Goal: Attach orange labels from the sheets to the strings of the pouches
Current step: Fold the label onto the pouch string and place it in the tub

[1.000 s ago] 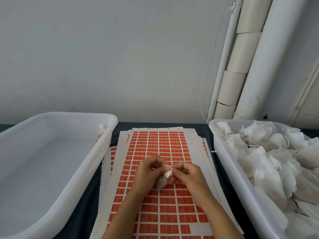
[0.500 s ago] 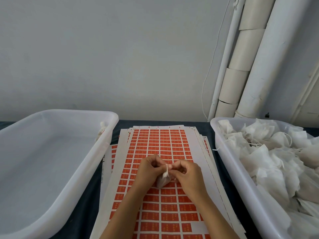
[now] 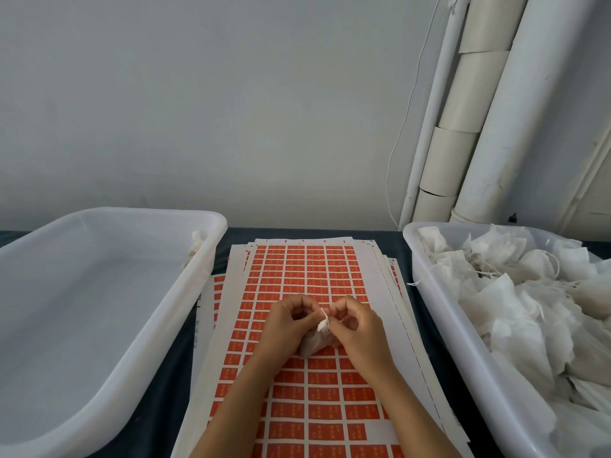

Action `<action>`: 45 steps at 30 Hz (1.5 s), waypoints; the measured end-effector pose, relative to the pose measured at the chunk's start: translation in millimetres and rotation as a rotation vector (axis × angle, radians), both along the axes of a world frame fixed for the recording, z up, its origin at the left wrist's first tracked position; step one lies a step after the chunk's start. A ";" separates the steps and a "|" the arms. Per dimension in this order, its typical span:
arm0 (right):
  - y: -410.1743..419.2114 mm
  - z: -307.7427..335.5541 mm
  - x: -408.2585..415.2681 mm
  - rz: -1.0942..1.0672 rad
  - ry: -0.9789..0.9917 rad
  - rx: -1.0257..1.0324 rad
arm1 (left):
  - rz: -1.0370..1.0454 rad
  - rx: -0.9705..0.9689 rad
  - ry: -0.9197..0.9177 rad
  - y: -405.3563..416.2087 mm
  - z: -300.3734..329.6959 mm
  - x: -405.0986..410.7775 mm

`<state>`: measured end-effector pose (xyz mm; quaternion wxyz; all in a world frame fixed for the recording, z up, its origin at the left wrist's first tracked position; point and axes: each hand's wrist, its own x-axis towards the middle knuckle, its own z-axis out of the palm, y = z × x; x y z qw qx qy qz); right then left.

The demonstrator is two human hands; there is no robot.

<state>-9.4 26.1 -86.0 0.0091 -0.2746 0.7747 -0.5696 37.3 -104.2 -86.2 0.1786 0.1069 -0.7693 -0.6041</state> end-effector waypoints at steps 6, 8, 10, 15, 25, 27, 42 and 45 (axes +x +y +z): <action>-0.3 -0.4 -2.3 0.014 -0.107 -0.035 | -0.016 -0.014 -0.017 -1.4 -1.3 -0.4; -0.8 -1.6 -2.9 -0.001 -0.106 -0.036 | -0.022 -0.022 -0.032 -2.3 -2.4 -0.1; -1.4 -3.1 -3.3 -0.024 -0.111 -0.025 | -0.023 -0.027 -0.040 -2.7 -3.6 0.2; -1.1 -6.1 -4.8 -0.074 -0.120 -0.003 | -0.007 -0.014 -0.032 -3.4 -4.3 0.4; 1.4 -2.7 -7.0 -0.016 -0.163 -0.046 | -0.064 -0.070 -0.030 -3.0 -5.4 0.7; 3.6 -2.2 -8.0 0.008 -0.224 -0.075 | -0.056 -0.062 -0.030 -3.4 -5.7 0.3; 3.6 -0.7 -8.2 -0.014 -0.272 -0.054 | -0.058 -0.096 -0.014 -4.5 -4.8 0.6; 3.5 0.0 -6.9 0.011 -0.386 -0.132 | -0.056 -0.147 -0.016 -5.1 -3.5 2.9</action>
